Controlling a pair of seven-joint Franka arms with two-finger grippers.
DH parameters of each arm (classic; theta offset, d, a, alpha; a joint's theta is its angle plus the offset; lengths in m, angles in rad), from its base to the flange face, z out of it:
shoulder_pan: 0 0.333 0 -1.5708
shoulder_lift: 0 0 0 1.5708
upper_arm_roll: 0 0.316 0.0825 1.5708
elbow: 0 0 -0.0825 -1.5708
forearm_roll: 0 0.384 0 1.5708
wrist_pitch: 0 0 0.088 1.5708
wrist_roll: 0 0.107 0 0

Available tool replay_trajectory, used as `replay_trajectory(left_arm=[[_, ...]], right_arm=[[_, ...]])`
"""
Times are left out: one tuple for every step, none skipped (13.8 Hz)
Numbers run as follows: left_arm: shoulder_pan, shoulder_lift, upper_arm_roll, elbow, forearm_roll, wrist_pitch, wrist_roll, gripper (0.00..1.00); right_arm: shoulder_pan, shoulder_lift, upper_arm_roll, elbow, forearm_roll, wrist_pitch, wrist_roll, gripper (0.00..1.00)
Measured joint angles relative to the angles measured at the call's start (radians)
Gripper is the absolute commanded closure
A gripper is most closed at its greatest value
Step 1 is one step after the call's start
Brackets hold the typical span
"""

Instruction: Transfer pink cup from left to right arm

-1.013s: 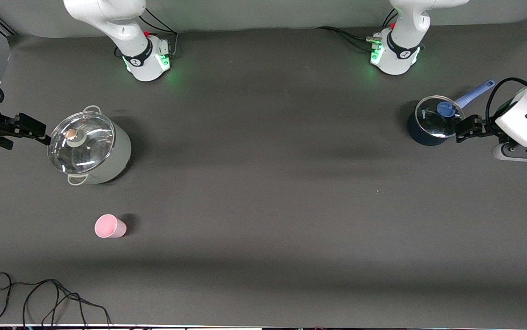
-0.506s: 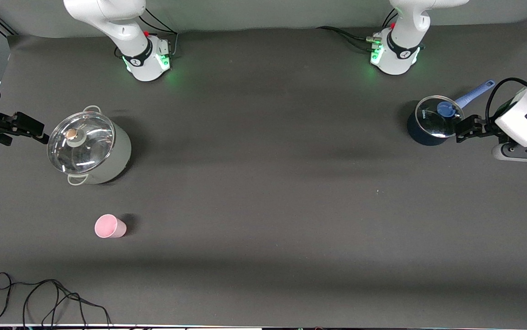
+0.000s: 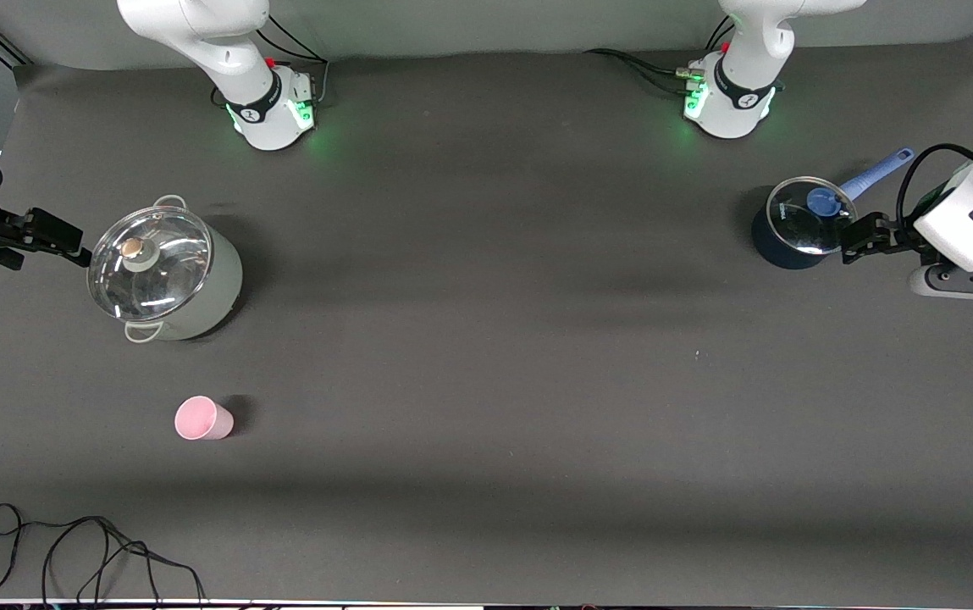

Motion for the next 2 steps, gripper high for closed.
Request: replay_trajectory(left_arm=[[0.0,0.0,0.0,0.0,0.0,0.0,0.0,0.0],[0.0,0.0,0.0,0.0,0.0,0.0,0.0,0.0]], right_arm=[[0.0,0.0,0.0,-0.001,0.0,0.0,0.0,0.01],[0.0,0.0,0.0,-0.002,0.0,0.001,0.0,0.01]])
